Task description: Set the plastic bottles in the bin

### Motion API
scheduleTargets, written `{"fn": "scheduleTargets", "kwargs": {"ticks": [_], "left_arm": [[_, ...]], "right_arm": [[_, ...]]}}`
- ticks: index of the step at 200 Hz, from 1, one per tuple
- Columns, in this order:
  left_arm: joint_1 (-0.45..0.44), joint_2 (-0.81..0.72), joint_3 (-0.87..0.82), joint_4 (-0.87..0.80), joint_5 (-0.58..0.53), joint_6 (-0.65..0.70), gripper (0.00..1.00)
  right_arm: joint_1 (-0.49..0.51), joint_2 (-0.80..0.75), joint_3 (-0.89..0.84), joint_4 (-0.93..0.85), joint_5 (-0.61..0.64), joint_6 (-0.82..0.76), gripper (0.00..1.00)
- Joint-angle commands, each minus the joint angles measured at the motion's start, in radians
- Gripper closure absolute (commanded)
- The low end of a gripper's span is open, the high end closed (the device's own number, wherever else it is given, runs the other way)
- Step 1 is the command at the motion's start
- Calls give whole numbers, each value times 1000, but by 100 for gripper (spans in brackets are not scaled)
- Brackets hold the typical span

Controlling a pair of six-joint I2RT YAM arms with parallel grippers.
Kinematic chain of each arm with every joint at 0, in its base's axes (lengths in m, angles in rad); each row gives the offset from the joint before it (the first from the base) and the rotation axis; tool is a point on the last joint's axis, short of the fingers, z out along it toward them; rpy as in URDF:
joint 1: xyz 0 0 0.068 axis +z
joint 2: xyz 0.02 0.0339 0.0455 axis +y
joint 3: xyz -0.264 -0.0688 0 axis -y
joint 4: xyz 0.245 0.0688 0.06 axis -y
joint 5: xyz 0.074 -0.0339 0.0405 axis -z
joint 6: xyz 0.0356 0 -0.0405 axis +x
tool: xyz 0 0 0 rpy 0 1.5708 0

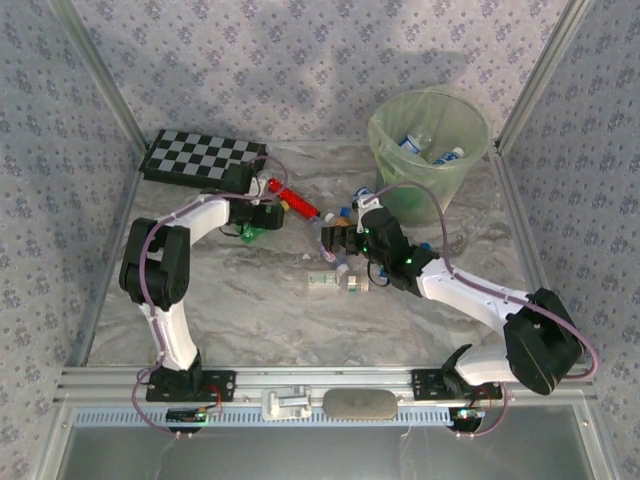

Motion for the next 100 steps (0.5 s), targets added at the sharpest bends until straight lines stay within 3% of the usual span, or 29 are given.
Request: {"fn": "scheduleTargets", "kwargs": {"ticks": [1, 59, 100], "left_arm": [[-17, -38, -22, -19, -27, 12, 1], [-34, -34, -50, -23, -31, 16, 11], [-37, -31, -47, -22, -45, 16, 36]], "right_arm": [[2, 8, 37, -4, -9, 3, 0], [3, 11, 38, -1, -13, 9, 0], [3, 9, 40, -5, -19, 14, 0]]}}
